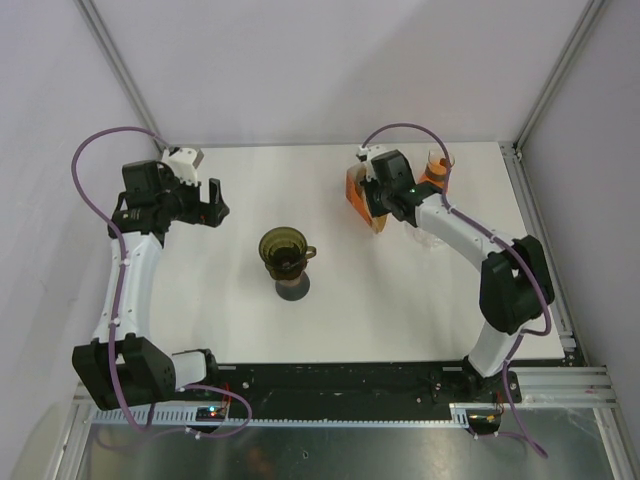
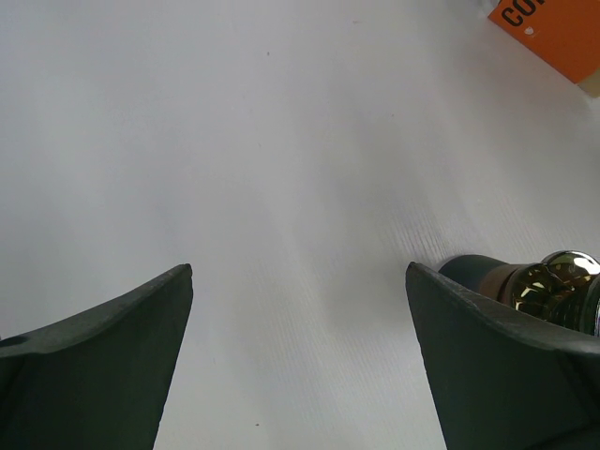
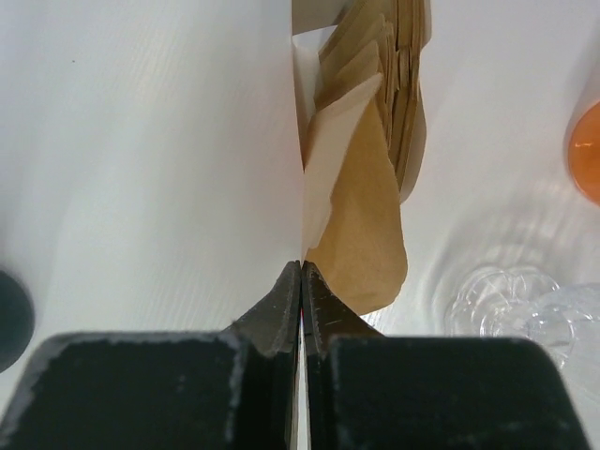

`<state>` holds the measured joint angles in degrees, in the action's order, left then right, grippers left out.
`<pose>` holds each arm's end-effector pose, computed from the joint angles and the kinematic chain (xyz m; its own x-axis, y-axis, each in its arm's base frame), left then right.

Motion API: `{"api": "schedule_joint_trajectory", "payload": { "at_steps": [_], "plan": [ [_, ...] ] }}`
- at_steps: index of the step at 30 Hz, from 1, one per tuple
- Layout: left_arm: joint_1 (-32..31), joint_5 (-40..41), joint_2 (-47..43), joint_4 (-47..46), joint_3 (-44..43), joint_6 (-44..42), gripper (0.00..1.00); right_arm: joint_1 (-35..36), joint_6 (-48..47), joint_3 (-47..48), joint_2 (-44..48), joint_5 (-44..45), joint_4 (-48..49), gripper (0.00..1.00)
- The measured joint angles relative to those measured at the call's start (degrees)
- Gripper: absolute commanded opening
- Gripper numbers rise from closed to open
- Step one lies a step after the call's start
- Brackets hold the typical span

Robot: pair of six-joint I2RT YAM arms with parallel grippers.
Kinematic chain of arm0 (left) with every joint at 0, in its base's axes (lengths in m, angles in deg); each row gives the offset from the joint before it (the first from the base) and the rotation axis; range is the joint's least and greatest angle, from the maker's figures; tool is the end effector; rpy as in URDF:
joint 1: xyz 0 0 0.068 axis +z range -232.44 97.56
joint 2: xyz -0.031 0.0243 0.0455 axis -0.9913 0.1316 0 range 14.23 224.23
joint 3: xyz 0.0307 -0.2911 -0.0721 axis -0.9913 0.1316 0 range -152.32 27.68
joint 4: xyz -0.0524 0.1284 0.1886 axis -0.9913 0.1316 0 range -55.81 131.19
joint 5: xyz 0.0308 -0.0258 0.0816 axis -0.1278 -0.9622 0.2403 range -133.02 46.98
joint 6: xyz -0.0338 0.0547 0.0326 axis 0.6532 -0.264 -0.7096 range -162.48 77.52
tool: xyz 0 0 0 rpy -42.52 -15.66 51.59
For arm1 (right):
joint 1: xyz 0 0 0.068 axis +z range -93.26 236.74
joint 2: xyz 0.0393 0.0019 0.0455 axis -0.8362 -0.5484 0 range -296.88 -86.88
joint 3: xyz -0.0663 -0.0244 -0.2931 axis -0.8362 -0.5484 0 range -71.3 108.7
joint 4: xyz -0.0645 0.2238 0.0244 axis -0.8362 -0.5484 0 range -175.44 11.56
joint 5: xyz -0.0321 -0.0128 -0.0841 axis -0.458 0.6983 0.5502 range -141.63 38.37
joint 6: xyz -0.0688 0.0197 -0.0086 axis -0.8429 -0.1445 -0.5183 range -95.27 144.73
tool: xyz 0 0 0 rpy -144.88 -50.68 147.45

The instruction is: Place the coffee filter in the dripper

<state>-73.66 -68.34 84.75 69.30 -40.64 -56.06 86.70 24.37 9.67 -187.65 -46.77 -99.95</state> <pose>0.2427 0.0118 0.3643 -0.5358 0.1321 -0.8339 0.3334 0.9405 -0.0652 0.3475 0.1945 0.2972 -0.5691 -0.3353 -0.7508 -0.4460 0.8930 -0.0607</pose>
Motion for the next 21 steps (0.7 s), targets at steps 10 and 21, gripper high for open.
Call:
{"api": "schedule_joint_trajectory", "payload": {
  "at_steps": [10,21],
  "plan": [
    [0.0,-0.9,-0.8,0.2,0.0,0.0,1.0,3.7,2.0,-0.3,11.1,2.0,-4.2,0.0],
    [-10.7,2.4,-3.2,3.3,-7.4,-0.5,0.99,5.3,11.5,-3.5,24.8,-1.3,-0.9,0.0]
  ]
}}
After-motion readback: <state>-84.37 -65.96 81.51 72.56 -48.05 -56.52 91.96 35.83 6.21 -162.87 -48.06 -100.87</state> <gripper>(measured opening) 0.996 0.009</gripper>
